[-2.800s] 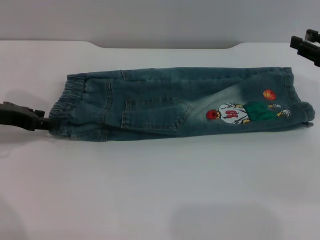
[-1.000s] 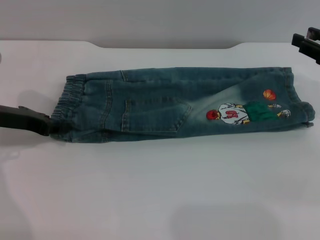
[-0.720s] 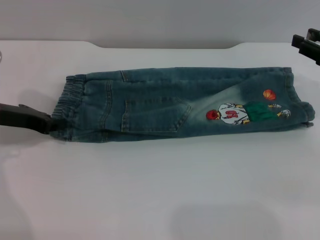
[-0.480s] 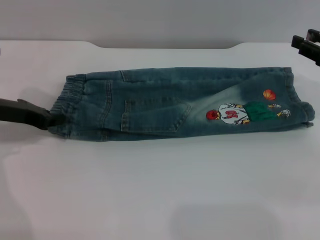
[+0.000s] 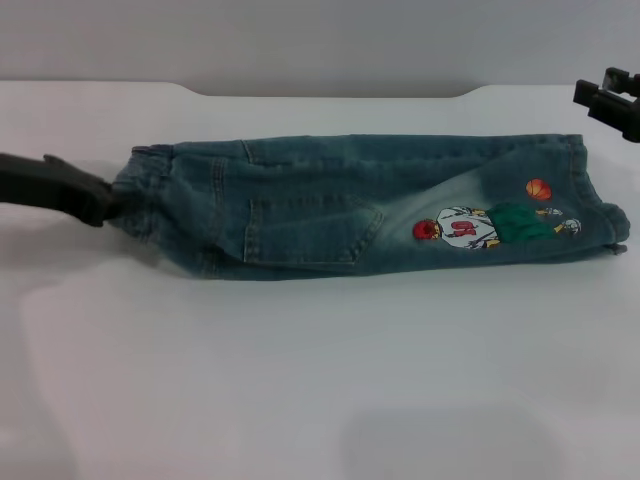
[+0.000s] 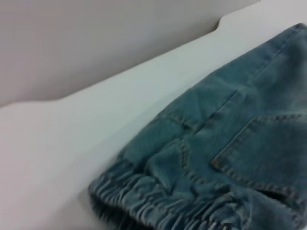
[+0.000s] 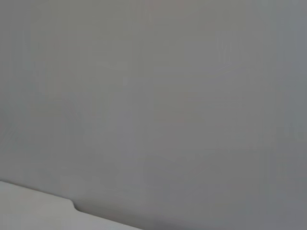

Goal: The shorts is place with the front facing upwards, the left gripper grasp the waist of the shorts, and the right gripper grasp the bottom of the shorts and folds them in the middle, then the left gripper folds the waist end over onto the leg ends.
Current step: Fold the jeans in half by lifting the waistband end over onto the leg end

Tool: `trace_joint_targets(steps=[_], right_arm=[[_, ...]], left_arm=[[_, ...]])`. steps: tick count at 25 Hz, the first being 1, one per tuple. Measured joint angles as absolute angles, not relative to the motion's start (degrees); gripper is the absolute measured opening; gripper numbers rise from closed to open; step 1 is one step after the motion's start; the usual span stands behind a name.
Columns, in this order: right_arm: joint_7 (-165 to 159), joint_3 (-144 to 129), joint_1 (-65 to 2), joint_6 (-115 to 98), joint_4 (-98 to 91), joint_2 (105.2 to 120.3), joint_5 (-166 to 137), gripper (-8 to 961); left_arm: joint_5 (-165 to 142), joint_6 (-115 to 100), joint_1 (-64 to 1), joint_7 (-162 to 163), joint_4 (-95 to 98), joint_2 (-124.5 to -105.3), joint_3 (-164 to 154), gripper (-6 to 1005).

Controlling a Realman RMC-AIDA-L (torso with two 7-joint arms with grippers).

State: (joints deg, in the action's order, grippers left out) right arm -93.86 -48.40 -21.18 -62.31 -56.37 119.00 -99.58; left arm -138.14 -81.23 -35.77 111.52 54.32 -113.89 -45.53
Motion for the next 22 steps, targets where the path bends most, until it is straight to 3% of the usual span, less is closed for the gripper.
trace_joint_targets(steps=[13,22], right_arm=[[-93.8,-49.5,-22.2,-60.4,-53.4,118.85,-100.0,458],[-93.7,-50.1,-22.5,-59.0,-51.5,118.76,-100.1,457]], left_arm=[[-138.4,-87.5,-38.8,115.4,67.2,-117.15,-50.5,58],[-136.1,-88.2,-41.9,118.0,71.6,-117.75,-54.6,54]])
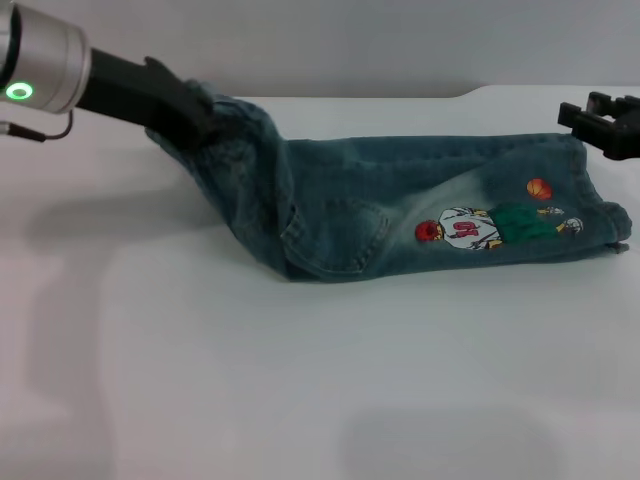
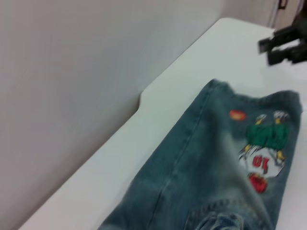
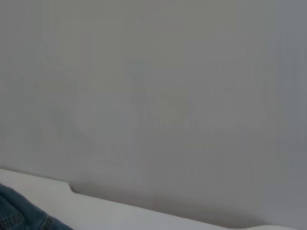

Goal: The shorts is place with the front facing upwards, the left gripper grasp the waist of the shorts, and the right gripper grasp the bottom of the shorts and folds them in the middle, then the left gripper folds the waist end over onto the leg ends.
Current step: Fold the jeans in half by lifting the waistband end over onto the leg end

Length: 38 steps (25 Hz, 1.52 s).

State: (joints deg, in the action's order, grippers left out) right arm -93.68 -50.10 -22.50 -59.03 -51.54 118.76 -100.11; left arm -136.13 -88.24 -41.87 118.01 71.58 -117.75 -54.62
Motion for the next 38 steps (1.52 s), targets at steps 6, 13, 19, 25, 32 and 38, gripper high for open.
trace_joint_targets(steps=[6,13,19,25,32,38], right_arm=[[-93.2,-51.4,-22.7,-58.8,-49.5,118.73,-100.1,458],[-92.4,-53.3,-23.7,-57.1,-47.7,118.64,-100.2,458],[-92.4,-56.5,-24.4,-56.7,-47.6,118.56,-100.7,457],[-92.5,-60.0,-25.6,-56.1,-45.7,118.61,-101.7,457],[-93.0,-61.1,-26.0,-55.8,-44.9,118.77,-105.9,458],[-93.0,-61.6,-26.2,-55.8,-44.7,118.8,-106.0,458]], left_arm=[[-135.7,-88.3,-43.0,118.7,72.2,-117.77,-56.2,55],[-135.0,-88.2,-43.9,120.6,75.0,-117.87,-59.7,55],[-133.6,-87.9,-46.1,122.4,77.0,-117.95,-62.7,56],[-133.5,-87.8,-48.7,123.2,77.9,-117.95,-63.2,56],[-133.8,-88.4,-50.1,124.2,80.5,-117.95,-63.6,57],[-133.6,-89.3,-51.0,126.2,82.6,-117.94,-65.1,57]])
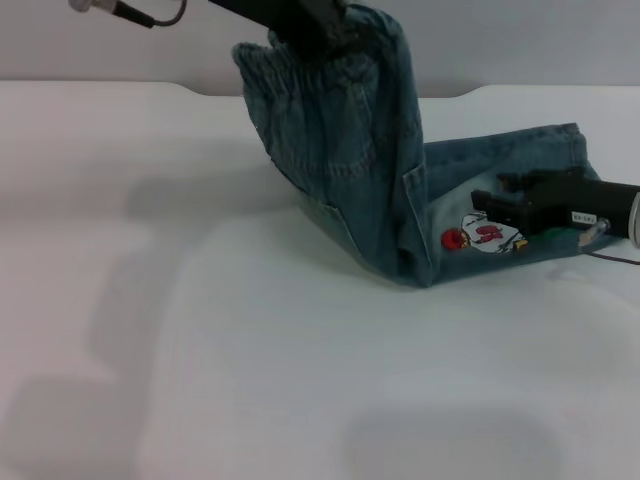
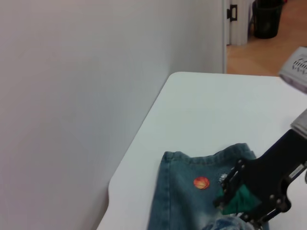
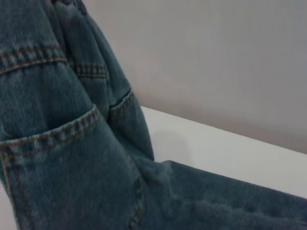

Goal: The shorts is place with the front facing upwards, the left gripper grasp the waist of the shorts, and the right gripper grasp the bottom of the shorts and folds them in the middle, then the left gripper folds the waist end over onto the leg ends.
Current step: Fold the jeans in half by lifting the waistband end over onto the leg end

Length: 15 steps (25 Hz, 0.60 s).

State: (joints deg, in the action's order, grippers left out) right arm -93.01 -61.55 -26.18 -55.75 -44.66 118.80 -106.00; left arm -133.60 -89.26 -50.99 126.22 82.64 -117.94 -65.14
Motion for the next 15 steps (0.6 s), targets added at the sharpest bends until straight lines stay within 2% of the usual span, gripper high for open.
trace_joint_targets(steps=[15], right_arm=[[-93.0,-67.2,-29.1,-53.7,-43.9,119.33,-104.4,457]], left_arm=[[-132.2,-89.9,-51.9,127.4,84.1,-118.08,-67.6,58]])
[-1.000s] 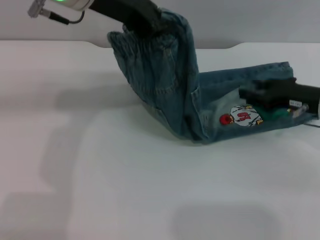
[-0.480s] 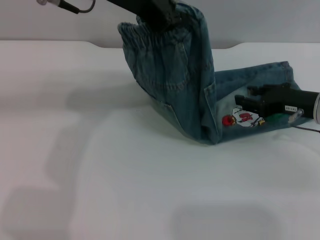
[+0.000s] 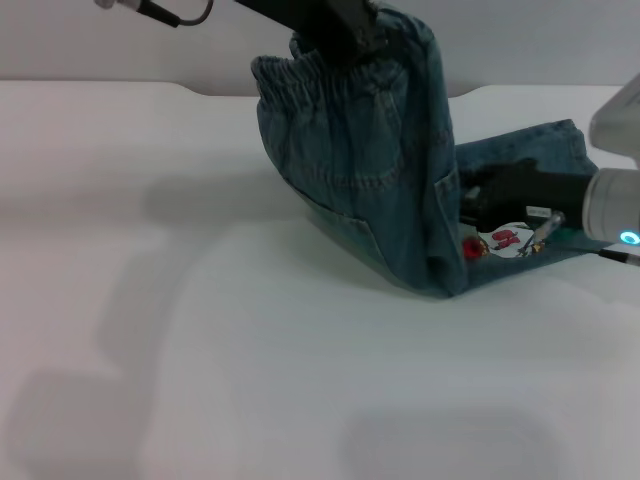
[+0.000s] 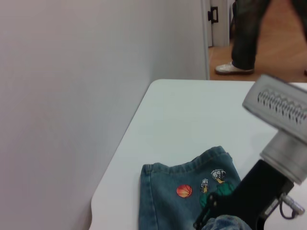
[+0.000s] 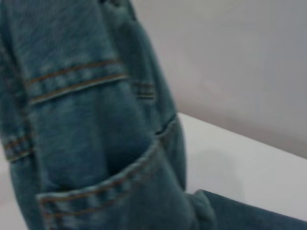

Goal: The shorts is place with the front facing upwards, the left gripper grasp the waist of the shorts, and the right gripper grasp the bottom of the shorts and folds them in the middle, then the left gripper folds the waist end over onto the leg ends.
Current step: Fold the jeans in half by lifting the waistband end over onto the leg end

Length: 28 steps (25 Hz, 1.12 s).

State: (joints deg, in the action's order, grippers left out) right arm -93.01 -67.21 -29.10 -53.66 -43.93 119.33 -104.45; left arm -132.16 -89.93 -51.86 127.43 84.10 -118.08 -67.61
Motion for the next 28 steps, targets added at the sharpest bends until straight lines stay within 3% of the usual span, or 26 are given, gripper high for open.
trace_joint_targets(steps=[28], right_arm=[[-95.0,-77.9,-31.7,-55.7,-43.3,119.1,-93.0,458]], left_arm=[[-132.1,-88.8,-52.7,126.7,84.5,-118.13,-68.6,61]])
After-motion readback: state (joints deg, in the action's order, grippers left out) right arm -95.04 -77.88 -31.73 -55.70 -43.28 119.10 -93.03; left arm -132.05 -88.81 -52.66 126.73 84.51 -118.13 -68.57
